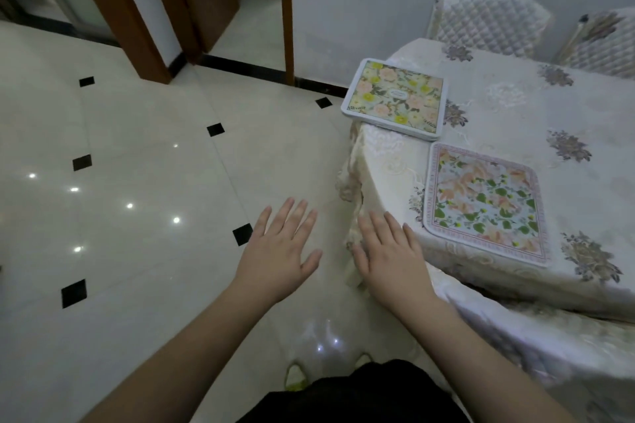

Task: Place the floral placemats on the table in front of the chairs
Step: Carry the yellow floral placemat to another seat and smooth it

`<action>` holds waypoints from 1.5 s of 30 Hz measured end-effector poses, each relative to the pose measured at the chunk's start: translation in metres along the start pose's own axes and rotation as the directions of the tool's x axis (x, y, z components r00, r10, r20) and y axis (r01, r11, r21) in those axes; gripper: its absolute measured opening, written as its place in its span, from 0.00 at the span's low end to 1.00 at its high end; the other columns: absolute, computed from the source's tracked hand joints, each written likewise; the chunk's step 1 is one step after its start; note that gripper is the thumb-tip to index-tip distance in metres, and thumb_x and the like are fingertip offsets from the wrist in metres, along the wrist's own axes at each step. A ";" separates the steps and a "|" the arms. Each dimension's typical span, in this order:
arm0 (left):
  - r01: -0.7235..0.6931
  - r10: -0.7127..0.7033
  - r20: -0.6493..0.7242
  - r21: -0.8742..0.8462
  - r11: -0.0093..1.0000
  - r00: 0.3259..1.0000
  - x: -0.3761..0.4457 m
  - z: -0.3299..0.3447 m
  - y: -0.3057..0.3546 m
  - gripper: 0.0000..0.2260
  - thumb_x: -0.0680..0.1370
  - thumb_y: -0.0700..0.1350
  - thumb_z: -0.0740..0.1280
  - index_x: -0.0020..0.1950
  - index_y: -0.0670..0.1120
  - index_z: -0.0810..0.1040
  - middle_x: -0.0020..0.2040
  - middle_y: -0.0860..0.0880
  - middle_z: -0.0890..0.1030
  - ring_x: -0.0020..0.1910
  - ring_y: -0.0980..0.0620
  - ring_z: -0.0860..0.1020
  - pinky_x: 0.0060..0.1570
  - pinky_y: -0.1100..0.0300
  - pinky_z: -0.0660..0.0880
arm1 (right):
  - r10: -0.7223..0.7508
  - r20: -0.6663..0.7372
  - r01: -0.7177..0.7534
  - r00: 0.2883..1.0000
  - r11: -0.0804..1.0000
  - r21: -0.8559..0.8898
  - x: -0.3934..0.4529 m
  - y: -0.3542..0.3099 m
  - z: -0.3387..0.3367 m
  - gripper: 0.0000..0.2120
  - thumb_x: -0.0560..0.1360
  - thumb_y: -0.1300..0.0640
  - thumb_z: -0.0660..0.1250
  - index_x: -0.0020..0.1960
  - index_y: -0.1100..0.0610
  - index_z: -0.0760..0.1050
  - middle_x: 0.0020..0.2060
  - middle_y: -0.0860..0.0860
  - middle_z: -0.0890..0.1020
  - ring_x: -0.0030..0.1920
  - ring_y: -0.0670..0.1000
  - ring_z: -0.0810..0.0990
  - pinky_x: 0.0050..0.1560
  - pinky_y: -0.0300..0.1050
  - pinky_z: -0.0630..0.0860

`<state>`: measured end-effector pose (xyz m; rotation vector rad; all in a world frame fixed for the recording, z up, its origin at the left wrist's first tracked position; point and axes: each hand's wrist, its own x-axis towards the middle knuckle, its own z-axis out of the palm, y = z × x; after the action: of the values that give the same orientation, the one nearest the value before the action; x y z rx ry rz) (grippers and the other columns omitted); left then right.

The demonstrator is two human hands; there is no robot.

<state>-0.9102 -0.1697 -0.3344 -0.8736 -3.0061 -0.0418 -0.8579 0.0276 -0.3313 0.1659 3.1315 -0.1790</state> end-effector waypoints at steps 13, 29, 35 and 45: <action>0.039 -0.039 0.011 -0.024 0.999 0.999 0.052 0.012 -0.036 0.29 0.80 0.60 0.51 0.76 0.47 0.68 0.76 0.46 0.68 0.76 0.46 0.64 0.71 0.44 0.54 | -0.140 0.008 0.139 0.990 0.988 0.060 0.067 -0.011 0.014 0.26 0.77 0.47 0.52 0.70 0.55 0.73 0.69 0.53 0.75 0.69 0.57 0.73 0.67 0.60 0.70; 0.004 -0.004 0.041 0.016 1.000 0.999 0.188 0.013 -0.091 0.28 0.80 0.59 0.52 0.77 0.48 0.65 0.76 0.45 0.67 0.76 0.45 0.63 0.74 0.46 0.57 | -0.099 -0.002 0.098 0.995 0.990 0.101 0.213 -0.006 0.025 0.27 0.78 0.47 0.51 0.72 0.56 0.70 0.71 0.54 0.73 0.71 0.58 0.71 0.69 0.59 0.68; -0.073 0.073 0.009 0.021 0.997 0.997 0.235 0.026 -0.127 0.27 0.79 0.57 0.53 0.76 0.47 0.68 0.76 0.45 0.68 0.76 0.44 0.64 0.71 0.44 0.55 | -0.025 0.032 0.023 0.999 0.998 0.061 0.264 -0.020 0.035 0.28 0.77 0.47 0.51 0.72 0.57 0.72 0.70 0.54 0.74 0.69 0.58 0.73 0.66 0.60 0.71; -0.225 0.224 -0.027 -0.023 0.974 0.974 0.314 0.031 -0.228 0.28 0.79 0.59 0.53 0.76 0.48 0.67 0.77 0.46 0.66 0.77 0.46 0.62 0.72 0.44 0.55 | 0.151 0.016 -0.151 0.988 0.988 0.013 0.356 -0.075 0.033 0.27 0.75 0.47 0.53 0.70 0.56 0.74 0.68 0.53 0.76 0.67 0.57 0.76 0.64 0.59 0.71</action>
<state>-1.2972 -0.1927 -0.3647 -1.1998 -2.8696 -0.0886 -1.2203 -0.0129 -0.3578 0.3987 3.0859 -0.2007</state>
